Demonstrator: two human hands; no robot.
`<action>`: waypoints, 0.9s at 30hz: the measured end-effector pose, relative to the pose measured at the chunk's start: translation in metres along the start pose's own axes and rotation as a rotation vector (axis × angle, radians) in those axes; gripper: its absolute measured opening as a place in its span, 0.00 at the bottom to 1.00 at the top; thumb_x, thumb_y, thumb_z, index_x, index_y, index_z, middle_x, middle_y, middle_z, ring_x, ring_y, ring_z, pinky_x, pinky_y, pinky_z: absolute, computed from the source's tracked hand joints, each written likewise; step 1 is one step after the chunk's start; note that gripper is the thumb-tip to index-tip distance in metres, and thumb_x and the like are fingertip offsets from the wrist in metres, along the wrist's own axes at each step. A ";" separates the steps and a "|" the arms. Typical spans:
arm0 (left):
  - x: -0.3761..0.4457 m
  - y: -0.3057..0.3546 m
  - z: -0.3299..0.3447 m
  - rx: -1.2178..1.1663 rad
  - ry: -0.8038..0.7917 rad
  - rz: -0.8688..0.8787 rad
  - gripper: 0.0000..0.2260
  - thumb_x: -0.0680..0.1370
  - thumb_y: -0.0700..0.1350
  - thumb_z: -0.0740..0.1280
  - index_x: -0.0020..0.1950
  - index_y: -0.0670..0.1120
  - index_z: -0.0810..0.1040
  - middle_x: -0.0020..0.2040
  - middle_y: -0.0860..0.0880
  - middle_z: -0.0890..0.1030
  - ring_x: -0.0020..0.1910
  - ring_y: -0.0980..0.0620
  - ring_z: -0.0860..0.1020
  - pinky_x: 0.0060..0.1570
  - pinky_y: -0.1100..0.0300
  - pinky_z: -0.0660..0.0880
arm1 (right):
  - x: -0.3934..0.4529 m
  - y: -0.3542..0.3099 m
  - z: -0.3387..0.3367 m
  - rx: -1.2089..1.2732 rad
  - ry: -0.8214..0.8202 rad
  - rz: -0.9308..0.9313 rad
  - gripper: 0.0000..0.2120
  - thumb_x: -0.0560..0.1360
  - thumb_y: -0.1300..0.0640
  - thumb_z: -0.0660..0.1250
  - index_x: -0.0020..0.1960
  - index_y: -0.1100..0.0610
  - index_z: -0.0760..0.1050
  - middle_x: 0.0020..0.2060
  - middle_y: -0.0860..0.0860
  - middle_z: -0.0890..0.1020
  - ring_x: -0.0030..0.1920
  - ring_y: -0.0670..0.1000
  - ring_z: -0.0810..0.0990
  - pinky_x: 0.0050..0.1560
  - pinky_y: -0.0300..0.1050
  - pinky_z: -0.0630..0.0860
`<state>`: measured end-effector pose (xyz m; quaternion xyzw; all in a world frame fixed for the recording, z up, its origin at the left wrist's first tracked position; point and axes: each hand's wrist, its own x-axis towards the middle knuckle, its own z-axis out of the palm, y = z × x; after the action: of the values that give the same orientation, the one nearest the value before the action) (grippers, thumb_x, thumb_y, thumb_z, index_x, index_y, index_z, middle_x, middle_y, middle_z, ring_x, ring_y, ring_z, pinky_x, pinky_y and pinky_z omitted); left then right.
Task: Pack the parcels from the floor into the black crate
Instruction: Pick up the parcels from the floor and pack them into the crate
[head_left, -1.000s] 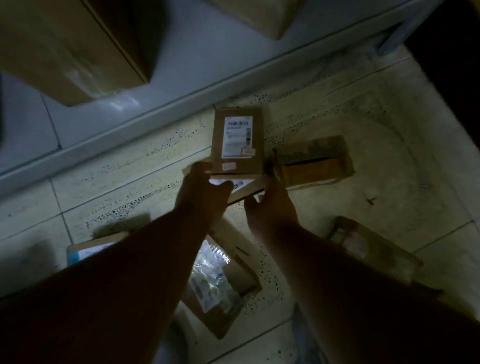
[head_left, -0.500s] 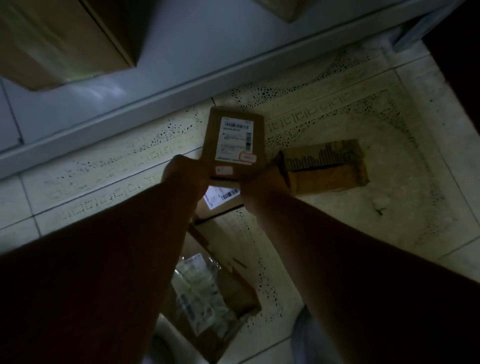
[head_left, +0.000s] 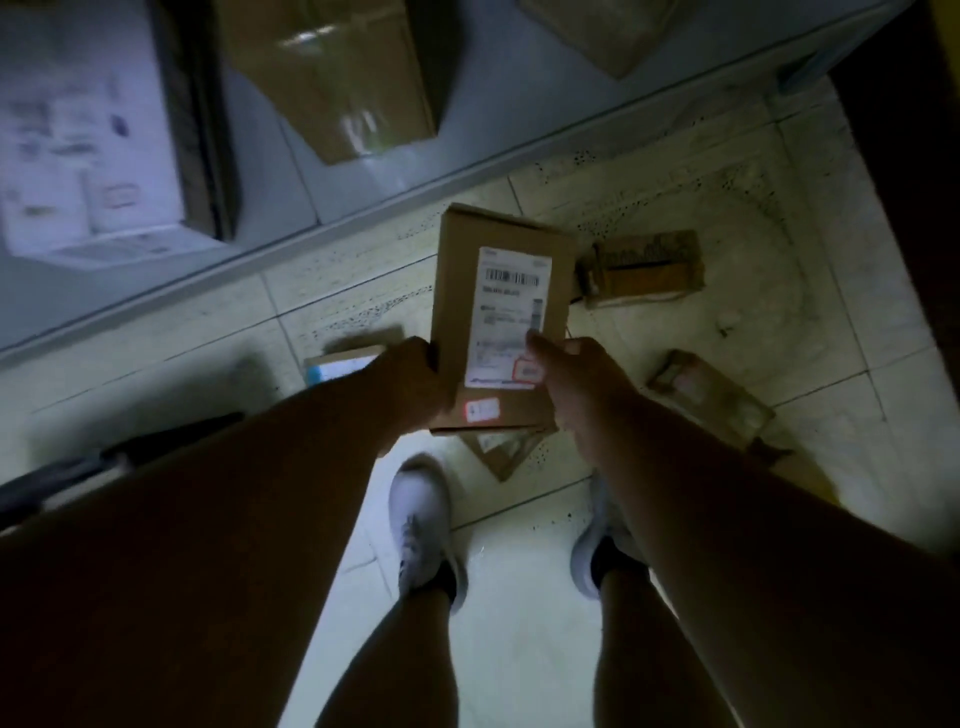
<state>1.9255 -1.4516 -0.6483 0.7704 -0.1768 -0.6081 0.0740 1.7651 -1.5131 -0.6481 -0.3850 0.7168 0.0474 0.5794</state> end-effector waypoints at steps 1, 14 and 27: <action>-0.021 -0.004 -0.009 -0.010 -0.013 0.009 0.22 0.66 0.33 0.72 0.56 0.49 0.75 0.53 0.43 0.81 0.52 0.42 0.80 0.52 0.45 0.80 | -0.020 -0.004 -0.002 0.021 -0.005 -0.030 0.26 0.77 0.38 0.63 0.68 0.52 0.69 0.52 0.52 0.81 0.45 0.51 0.81 0.36 0.43 0.76; -0.246 0.001 -0.082 -0.838 0.336 0.271 0.23 0.66 0.33 0.70 0.60 0.44 0.74 0.53 0.42 0.82 0.46 0.41 0.83 0.40 0.46 0.82 | -0.215 -0.096 -0.005 -0.144 -0.066 -0.726 0.14 0.80 0.49 0.65 0.63 0.51 0.70 0.53 0.46 0.81 0.52 0.50 0.83 0.52 0.48 0.81; -0.471 -0.078 -0.076 -1.216 0.743 0.349 0.15 0.77 0.57 0.67 0.62 0.53 0.74 0.51 0.51 0.85 0.46 0.50 0.85 0.45 0.48 0.82 | -0.420 -0.106 0.022 -0.332 -0.448 -1.027 0.07 0.80 0.50 0.65 0.57 0.44 0.69 0.50 0.43 0.83 0.49 0.44 0.83 0.49 0.43 0.80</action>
<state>1.9195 -1.2161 -0.2267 0.7092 0.1087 -0.2767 0.6393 1.8603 -1.3674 -0.2505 -0.7492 0.2813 -0.0476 0.5978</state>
